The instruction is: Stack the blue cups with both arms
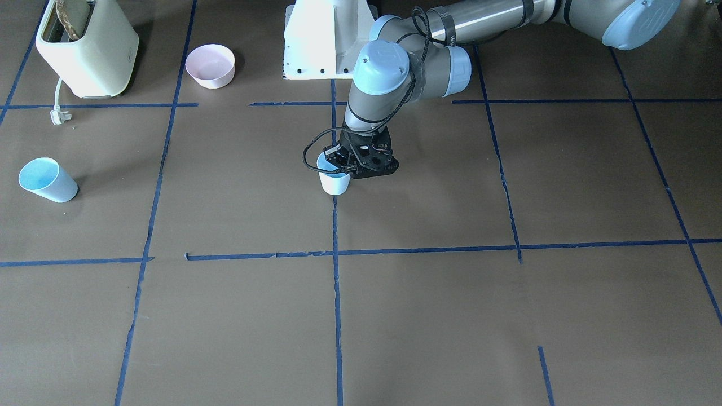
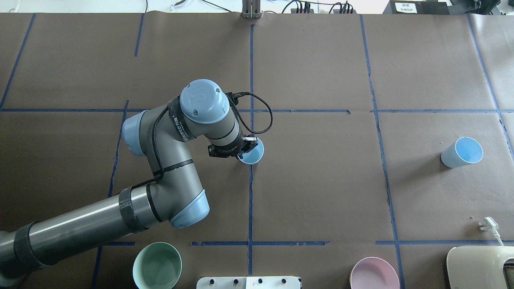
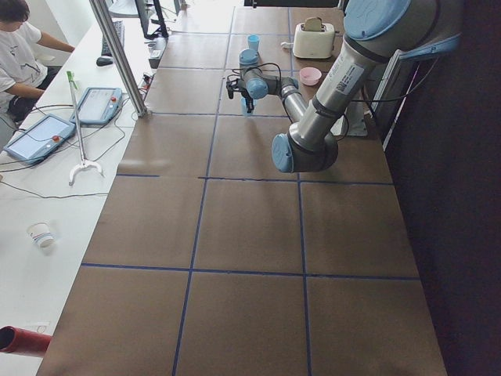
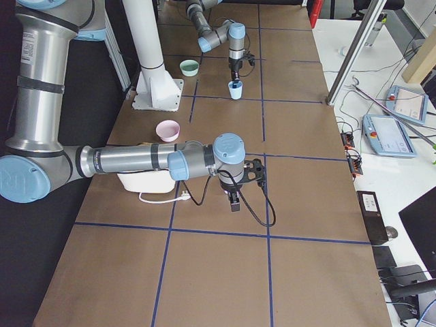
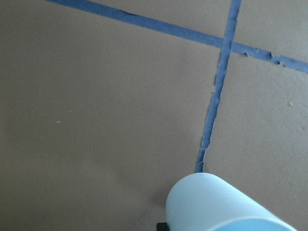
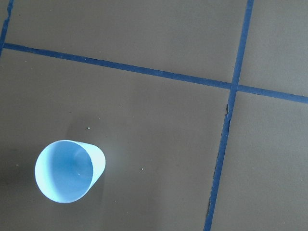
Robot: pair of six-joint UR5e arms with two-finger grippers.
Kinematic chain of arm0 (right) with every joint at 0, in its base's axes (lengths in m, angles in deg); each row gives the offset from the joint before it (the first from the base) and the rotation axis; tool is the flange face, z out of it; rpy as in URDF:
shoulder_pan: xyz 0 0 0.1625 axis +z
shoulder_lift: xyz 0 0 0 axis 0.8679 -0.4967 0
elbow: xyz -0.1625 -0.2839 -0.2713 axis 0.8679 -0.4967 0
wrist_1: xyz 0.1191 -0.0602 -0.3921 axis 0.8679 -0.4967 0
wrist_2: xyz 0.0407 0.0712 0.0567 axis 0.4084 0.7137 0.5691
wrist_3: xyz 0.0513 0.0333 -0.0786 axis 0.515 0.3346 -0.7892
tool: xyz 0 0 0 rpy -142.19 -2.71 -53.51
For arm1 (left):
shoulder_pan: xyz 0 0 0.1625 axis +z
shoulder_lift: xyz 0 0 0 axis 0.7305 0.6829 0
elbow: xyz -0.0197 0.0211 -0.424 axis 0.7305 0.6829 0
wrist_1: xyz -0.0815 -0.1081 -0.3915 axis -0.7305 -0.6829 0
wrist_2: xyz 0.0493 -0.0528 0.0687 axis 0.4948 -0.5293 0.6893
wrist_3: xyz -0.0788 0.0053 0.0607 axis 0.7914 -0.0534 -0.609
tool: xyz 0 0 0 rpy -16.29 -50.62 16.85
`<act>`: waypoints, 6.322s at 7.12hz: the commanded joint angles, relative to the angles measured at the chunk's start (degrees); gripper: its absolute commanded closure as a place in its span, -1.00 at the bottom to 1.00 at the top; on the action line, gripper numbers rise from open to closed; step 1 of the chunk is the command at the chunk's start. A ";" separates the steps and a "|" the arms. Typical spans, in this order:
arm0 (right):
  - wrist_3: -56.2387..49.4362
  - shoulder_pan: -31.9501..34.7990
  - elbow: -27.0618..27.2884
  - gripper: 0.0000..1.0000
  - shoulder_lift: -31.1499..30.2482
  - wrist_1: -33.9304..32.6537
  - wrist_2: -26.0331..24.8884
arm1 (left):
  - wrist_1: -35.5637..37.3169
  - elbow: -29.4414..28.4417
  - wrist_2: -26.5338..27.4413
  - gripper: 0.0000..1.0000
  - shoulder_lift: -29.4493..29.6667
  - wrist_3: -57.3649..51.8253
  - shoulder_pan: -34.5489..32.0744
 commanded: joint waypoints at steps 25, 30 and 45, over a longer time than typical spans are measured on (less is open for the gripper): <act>61.98 -28.84 -0.85 1.00 22.78 14.25 -2.03 | -0.21 23.60 -3.25 -1.00 -21.11 -11.05 -13.22; 81.15 -48.72 -6.00 1.00 52.08 -7.55 -23.27 | -0.74 24.65 -6.01 -1.00 -27.37 -17.75 -16.31; 80.73 -47.20 0.84 -0.97 42.79 -7.46 -22.53 | -1.00 24.04 -6.01 -1.00 -32.19 -26.73 -19.10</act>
